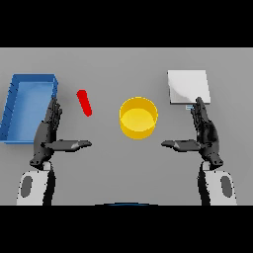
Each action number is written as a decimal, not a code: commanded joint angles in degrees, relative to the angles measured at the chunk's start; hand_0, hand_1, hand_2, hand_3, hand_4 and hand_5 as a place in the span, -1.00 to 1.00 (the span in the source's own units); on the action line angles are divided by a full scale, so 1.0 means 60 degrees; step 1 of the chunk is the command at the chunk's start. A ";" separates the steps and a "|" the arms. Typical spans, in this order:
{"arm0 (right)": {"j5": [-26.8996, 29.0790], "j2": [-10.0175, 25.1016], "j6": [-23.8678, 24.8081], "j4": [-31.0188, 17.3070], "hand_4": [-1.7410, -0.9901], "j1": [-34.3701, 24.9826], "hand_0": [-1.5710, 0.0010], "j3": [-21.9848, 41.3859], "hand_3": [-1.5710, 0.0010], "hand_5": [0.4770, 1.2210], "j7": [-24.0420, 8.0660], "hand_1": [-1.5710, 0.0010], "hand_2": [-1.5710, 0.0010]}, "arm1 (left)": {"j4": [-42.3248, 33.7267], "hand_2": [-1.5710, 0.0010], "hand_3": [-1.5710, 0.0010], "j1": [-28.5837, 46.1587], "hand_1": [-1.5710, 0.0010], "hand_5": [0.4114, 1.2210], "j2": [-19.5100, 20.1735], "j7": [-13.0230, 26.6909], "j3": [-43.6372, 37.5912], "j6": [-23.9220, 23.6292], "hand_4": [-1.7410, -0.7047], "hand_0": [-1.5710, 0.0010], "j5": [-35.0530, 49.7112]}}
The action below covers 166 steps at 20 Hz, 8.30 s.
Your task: Pick up the red beaker and tilt it to pour out 1 green nut into yellow bowl. Pick up the yellow bowl and place it on the metallic measuring scale.
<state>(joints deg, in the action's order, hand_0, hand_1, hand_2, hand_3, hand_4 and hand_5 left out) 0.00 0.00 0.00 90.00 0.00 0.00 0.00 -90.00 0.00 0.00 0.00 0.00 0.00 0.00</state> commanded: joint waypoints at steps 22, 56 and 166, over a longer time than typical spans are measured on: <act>-0.2224 0.0720 0.0443 0.1461 0.29 0.1272 1.00 0.1026 1.00 -0.59 0.0890 1.00 1.00 | 0.0817 1.00 1.00 -0.0551 1.00 -0.47 0.0622 -0.0051 0.0747 0.0073 0.00 1.00 -0.1560; -0.2116 0.0790 0.0421 0.1411 0.30 0.1350 1.00 0.0886 1.00 -0.55 0.0959 1.00 1.00 | 0.7184 -0.45 -0.24 -0.5446 -0.43 0.65 0.0139 -0.1893 -0.0720 -0.0746 -0.73 -0.41 -0.1581; -0.2242 0.0885 0.0263 0.1025 0.40 0.1164 1.00 0.1040 1.00 -0.50 0.1481 1.00 1.00 | 0.3734 -1.00 -0.90 -0.5551 -1.00 1.00 0.7858 0.5811 0.4759 -0.4542 -1.00 -1.00 0.0108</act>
<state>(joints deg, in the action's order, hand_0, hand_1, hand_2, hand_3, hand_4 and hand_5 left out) -13.45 5.32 1.59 96.15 6.99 6.23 9.00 -67.58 -33.28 47.16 34.79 28.55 -27.26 0.74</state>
